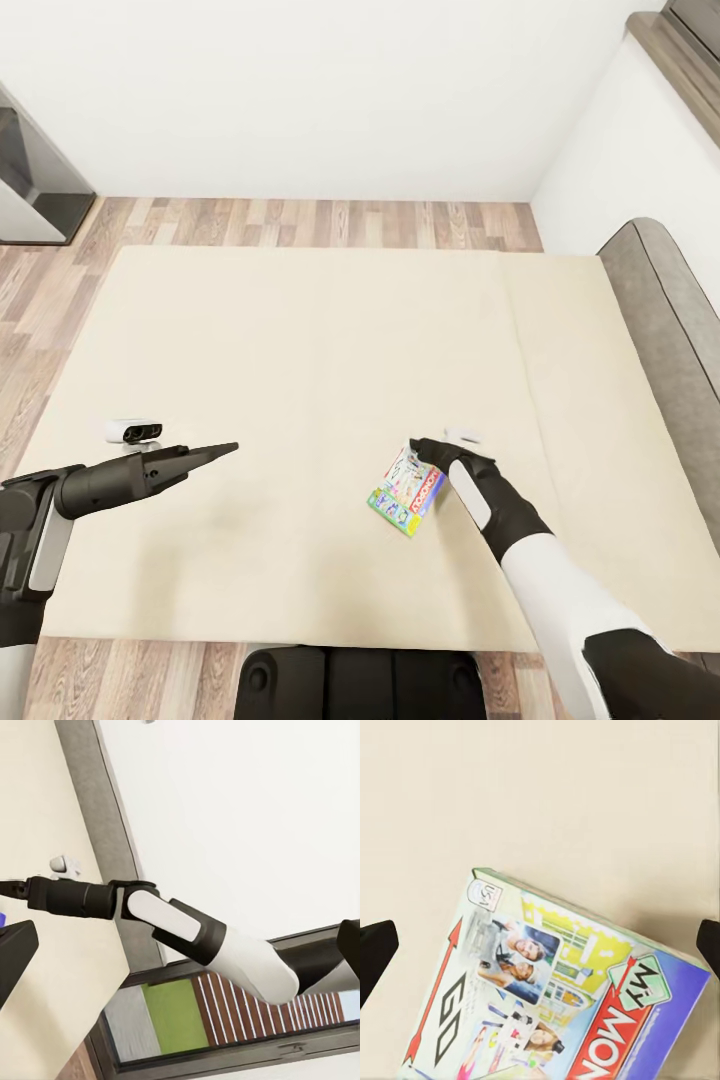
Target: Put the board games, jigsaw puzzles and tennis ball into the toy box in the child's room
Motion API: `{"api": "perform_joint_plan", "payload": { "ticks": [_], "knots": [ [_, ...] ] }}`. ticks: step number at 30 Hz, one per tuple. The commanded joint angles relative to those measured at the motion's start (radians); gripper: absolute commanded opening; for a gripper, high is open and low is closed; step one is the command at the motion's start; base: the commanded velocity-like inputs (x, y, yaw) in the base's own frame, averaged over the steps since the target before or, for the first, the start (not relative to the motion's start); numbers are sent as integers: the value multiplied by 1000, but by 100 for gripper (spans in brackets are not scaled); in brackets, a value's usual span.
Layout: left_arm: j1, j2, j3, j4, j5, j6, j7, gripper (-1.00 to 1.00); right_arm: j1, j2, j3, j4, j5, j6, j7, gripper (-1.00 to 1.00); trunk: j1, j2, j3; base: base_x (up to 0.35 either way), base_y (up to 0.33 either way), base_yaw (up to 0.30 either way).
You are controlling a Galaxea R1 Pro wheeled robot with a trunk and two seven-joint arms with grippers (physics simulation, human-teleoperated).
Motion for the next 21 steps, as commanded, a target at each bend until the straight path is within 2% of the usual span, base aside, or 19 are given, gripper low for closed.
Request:
{"api": "perform_joint_plan", "payload": {
  "ticks": [1, 21],
  "knots": [
    [0, 0, 0, 0, -1, 11, -4, 100, -3, -1, 4, 9, -10, 1, -10, 100, 0, -1, -1, 0, 0, 0],
    [0, 0, 0, 0, -1, 10, -4, 100, -13, -1, 5, 62, -9, -12, -10, 100, 0, -1, -4, 0, 0, 0]
  ]
}}
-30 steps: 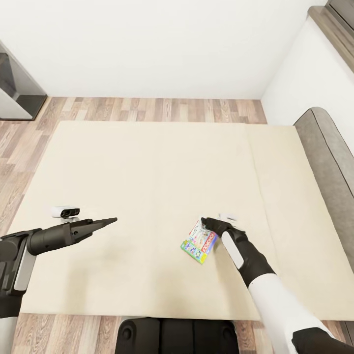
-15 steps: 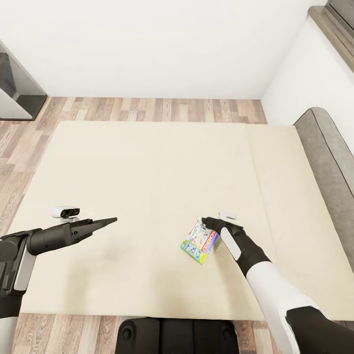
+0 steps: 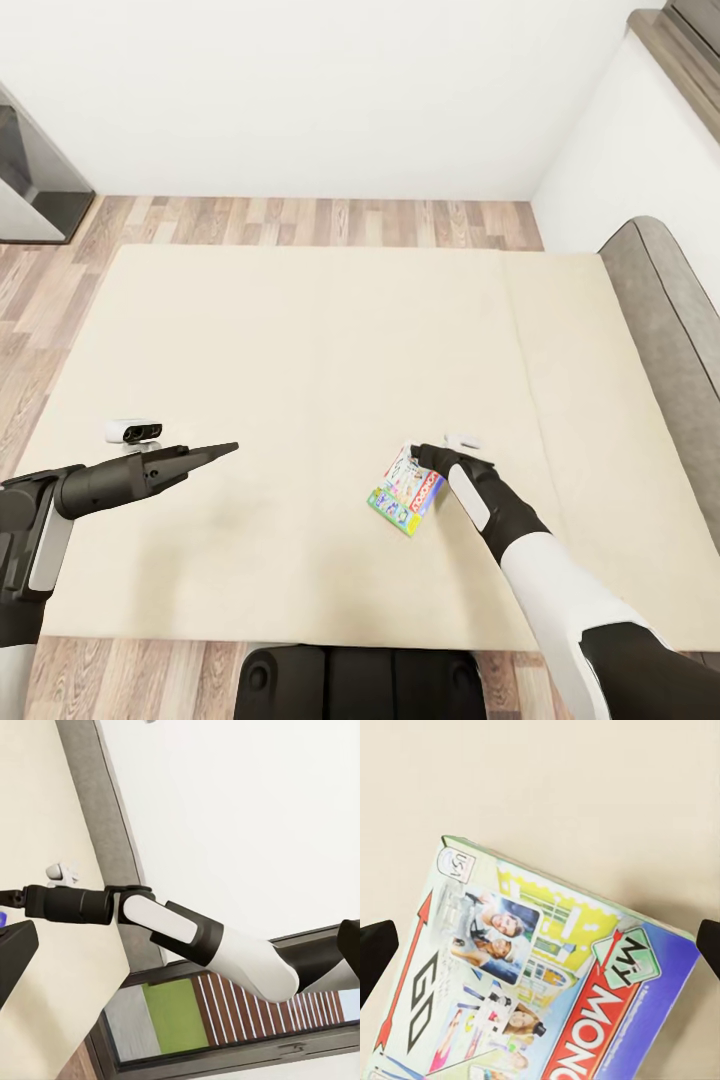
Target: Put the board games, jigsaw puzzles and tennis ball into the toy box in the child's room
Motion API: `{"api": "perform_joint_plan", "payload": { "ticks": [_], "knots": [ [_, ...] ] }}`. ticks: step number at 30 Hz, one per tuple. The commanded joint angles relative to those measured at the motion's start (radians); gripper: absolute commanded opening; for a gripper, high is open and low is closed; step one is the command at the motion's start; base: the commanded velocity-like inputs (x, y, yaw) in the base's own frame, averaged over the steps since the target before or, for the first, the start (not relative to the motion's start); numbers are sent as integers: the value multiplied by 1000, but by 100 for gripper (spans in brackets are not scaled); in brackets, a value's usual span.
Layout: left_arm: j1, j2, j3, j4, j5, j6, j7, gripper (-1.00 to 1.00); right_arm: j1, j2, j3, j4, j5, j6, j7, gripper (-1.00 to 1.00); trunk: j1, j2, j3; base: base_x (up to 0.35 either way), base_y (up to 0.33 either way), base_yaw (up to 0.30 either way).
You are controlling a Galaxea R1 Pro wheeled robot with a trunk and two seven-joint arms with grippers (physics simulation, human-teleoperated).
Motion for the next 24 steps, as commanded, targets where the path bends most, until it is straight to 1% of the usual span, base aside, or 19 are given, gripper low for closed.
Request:
{"api": "perform_joint_plan", "payload": {
  "ticks": [1, 24],
  "knots": [
    [0, 0, 0, 0, -1, 11, -4, 100, 0, -1, 5, 0, -11, 1, -10, 100, 0, -1, -2, 0, 0, 0],
    [0, 0, 0, 0, -1, 10, -4, 100, 0, -1, 5, 8, -11, -8, -10, 100, 0, -1, -33, 0, 0, 0]
  ]
}}
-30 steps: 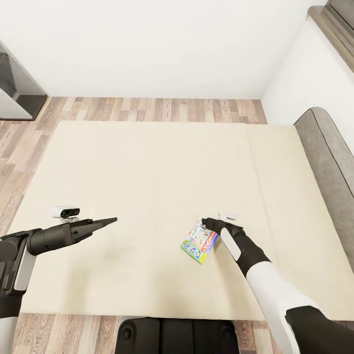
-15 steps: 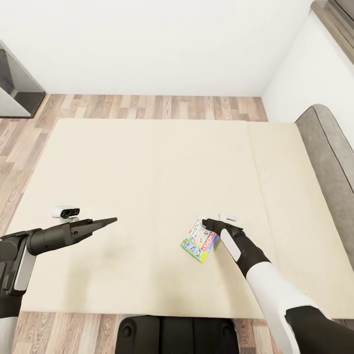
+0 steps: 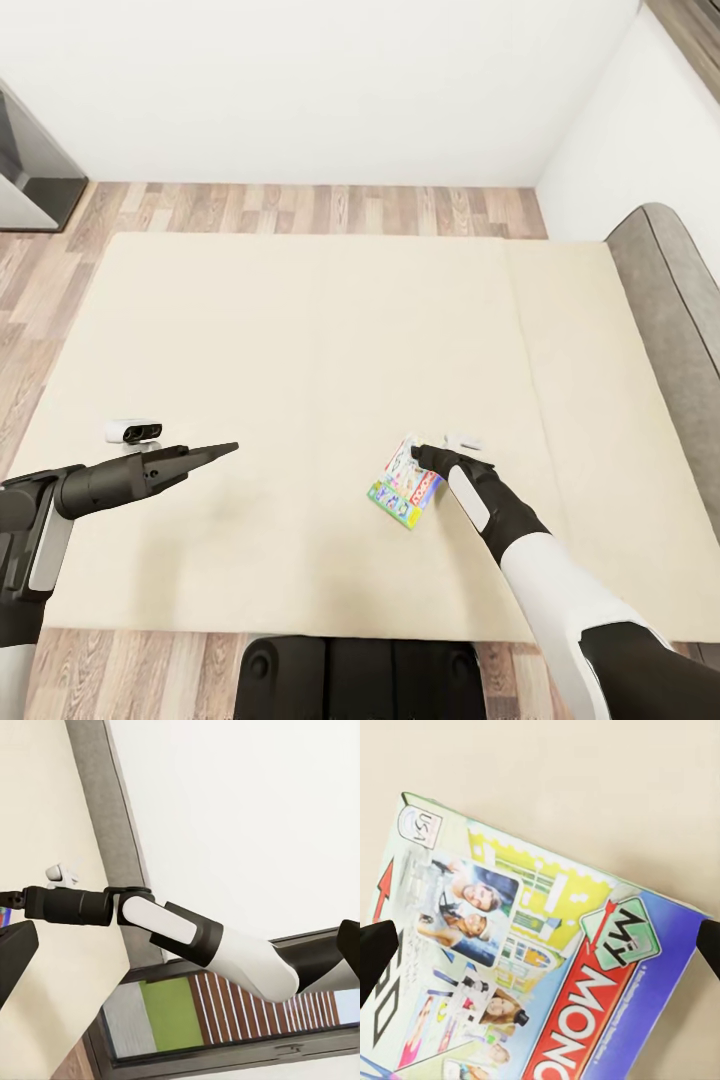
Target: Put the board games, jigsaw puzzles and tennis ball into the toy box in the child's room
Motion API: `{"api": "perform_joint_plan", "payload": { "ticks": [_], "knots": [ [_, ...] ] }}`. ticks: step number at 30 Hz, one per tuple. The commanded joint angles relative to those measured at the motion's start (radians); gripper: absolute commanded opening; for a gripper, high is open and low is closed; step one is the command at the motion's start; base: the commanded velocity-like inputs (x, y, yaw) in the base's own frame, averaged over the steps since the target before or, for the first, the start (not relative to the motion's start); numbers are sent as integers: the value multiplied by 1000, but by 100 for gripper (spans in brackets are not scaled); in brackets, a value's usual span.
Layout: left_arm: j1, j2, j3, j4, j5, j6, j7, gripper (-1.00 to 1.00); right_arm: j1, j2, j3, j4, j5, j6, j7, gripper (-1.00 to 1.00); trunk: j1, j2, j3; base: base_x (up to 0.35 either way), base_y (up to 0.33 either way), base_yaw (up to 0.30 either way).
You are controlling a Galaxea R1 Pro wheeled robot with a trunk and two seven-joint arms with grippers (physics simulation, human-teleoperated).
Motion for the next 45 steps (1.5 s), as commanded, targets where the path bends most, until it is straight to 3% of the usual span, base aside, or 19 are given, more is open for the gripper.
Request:
{"api": "perform_joint_plan", "payload": {
  "ticks": [1, 32, 45],
  "knots": [
    [0, 0, 0, 0, -1, 11, -4, 100, 0, -1, 5, -2, -11, 3, -10, 100, 0, -1, -3, 0, 0, 0],
    [0, 0, -2, 0, -1, 12, -4, 100, 0, -1, 6, -2, -9, 3, -9, 100, 0, -1, -52, 0, 0, 0],
    [0, -1, -2, 0, -1, 12, -4, 100, 0, -2, 9, -2, -10, 4, -5, 100, 0, -1, -56, 0, 0, 0]
  ]
}}
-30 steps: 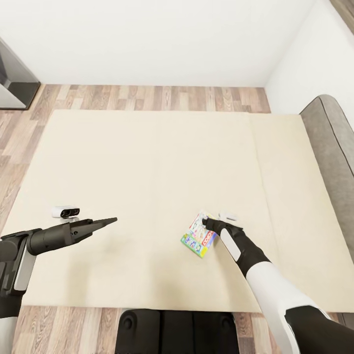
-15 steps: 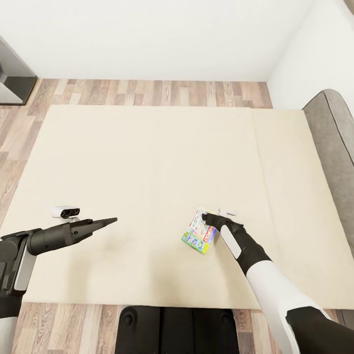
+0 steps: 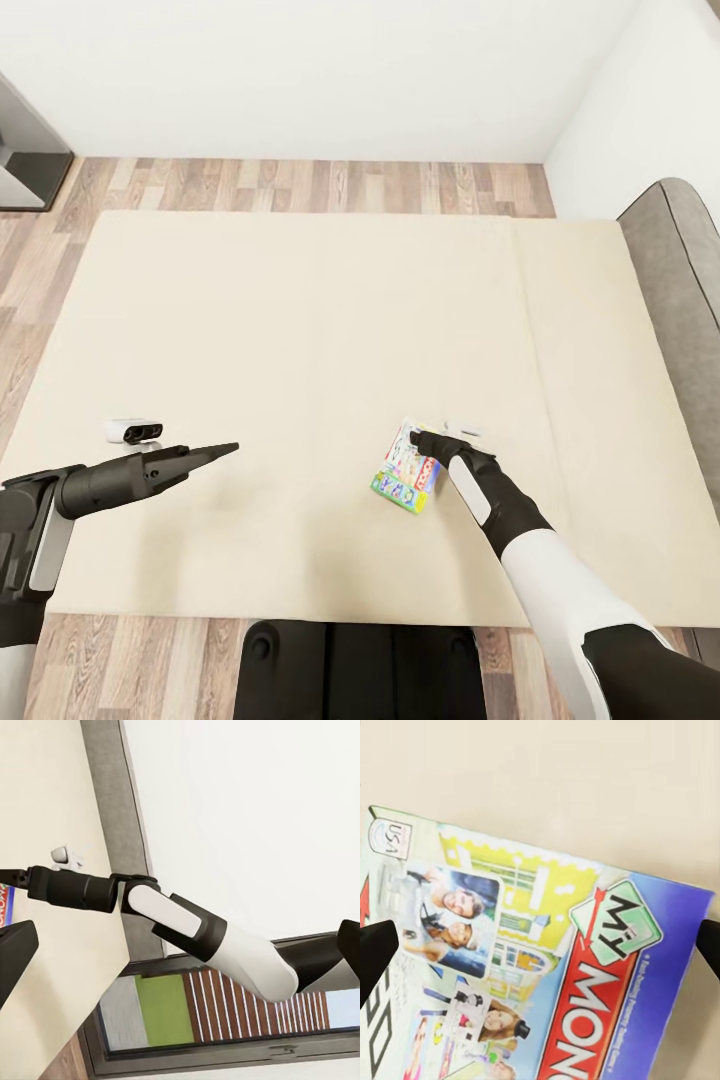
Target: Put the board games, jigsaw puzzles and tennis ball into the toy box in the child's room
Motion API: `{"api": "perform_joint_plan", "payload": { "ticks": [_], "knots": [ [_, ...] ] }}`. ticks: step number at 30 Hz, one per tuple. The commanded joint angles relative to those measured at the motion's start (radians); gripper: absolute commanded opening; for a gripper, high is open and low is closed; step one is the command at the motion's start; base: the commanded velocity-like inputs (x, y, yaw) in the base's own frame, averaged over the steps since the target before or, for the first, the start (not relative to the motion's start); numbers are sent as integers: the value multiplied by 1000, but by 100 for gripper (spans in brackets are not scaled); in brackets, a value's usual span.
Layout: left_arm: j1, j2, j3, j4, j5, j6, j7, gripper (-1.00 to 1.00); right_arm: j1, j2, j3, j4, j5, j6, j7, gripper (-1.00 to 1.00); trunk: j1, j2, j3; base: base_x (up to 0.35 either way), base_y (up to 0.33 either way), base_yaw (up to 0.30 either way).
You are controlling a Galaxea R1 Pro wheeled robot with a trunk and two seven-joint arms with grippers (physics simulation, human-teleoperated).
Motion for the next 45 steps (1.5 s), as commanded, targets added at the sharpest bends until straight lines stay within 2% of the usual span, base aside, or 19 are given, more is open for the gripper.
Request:
{"api": "perform_joint_plan", "payload": {
  "ticks": [1, 16, 37, 45],
  "knots": [
    [0, 0, 0, 0, -1, 11, -4, 100, 0, 0, 5, 79, -16, 5, -10, 100, 1, -1, -1, 0, 0, 0],
    [0, 0, 0, 0, -1, 11, -4, 100, 2, -3, 5, 79, -15, 4, -10, 100, 1, -1, 8, 0, 0, 0],
    [0, 0, -1, 0, -1, 11, -4, 100, 2, -3, 5, 79, -15, 4, -7, 100, 1, -1, 9, 0, 0, 0],
    [0, 0, -1, 0, -1, 11, -4, 100, 2, -2, 5, 79, -19, 5, 20, 100, 1, -1, 9, 0, 0, 0]
  ]
}}
